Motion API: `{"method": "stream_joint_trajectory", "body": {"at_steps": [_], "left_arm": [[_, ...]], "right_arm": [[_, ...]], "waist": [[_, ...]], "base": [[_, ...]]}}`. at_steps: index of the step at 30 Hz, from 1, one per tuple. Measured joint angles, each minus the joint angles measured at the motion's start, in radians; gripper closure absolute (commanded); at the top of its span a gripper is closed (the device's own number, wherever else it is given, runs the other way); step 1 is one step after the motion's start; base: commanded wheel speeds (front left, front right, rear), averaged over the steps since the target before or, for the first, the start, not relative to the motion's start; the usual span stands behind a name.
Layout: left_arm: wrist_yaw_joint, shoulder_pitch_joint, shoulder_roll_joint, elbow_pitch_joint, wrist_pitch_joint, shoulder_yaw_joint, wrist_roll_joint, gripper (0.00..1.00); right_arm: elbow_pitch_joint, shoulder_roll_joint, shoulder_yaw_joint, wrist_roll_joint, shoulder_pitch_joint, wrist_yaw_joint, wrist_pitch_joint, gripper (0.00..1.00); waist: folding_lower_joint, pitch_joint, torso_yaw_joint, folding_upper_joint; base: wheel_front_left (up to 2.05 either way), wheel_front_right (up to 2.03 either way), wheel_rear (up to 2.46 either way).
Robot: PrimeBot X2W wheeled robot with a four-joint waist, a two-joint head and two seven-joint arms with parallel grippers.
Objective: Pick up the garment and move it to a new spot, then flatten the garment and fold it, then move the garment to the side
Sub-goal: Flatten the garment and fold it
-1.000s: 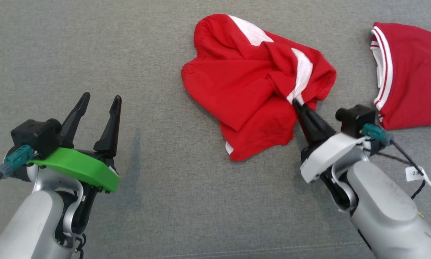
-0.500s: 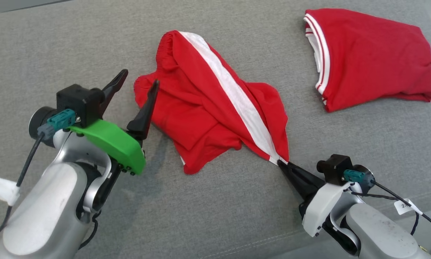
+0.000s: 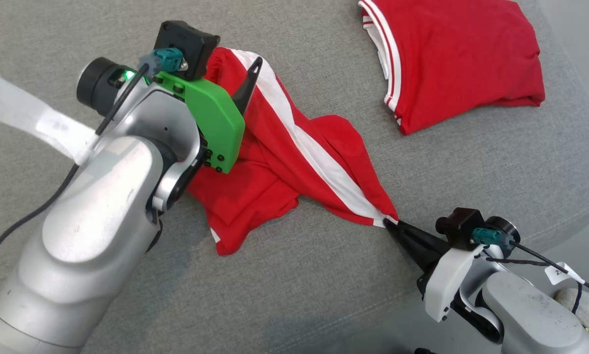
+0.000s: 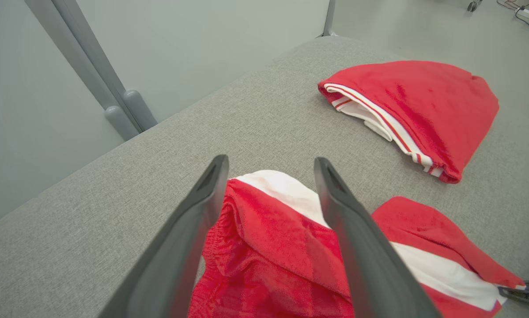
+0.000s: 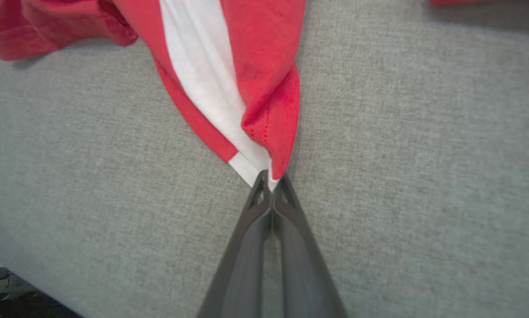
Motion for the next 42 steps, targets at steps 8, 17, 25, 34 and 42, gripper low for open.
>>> {"method": "stream_joint_trajectory", "body": {"at_steps": [8,17,25,34,42], "left_arm": [[0.001,-0.110,0.003,0.168,0.066,0.004,0.054,0.00],[0.001,-0.173,0.002,0.300,0.141,0.004,0.055,0.00],[-0.018,-0.200,0.000,0.414,0.238,-0.045,0.068,0.00],[-0.044,-0.228,-0.035,0.468,0.303,-0.061,0.053,0.44],[-0.068,-0.229,-0.063,0.497,0.338,-0.069,0.041,0.75]], "right_arm": [[-0.013,0.025,0.046,-0.006,-0.050,0.001,0.006,1.00],[-0.011,0.069,0.066,-0.004,-0.079,0.005,-0.002,1.00],[0.020,0.073,0.076,0.007,-0.084,0.007,-0.012,1.00],[0.044,0.050,0.085,0.027,-0.083,0.007,-0.018,1.00],[0.059,0.037,0.087,0.035,-0.080,0.007,-0.021,1.00]], "waist": [[0.0000,0.049,-0.064,0.0000],[0.0001,0.083,-0.135,0.0000],[0.0001,0.062,-0.137,0.0000],[0.0000,0.034,-0.113,0.0000],[0.0001,0.015,-0.088,0.0000]], "base": [[0.00,0.00,0.00],[0.00,0.00,0.00],[0.00,0.00,0.00],[0.00,0.00,0.00],[0.00,0.00,0.00]]}}
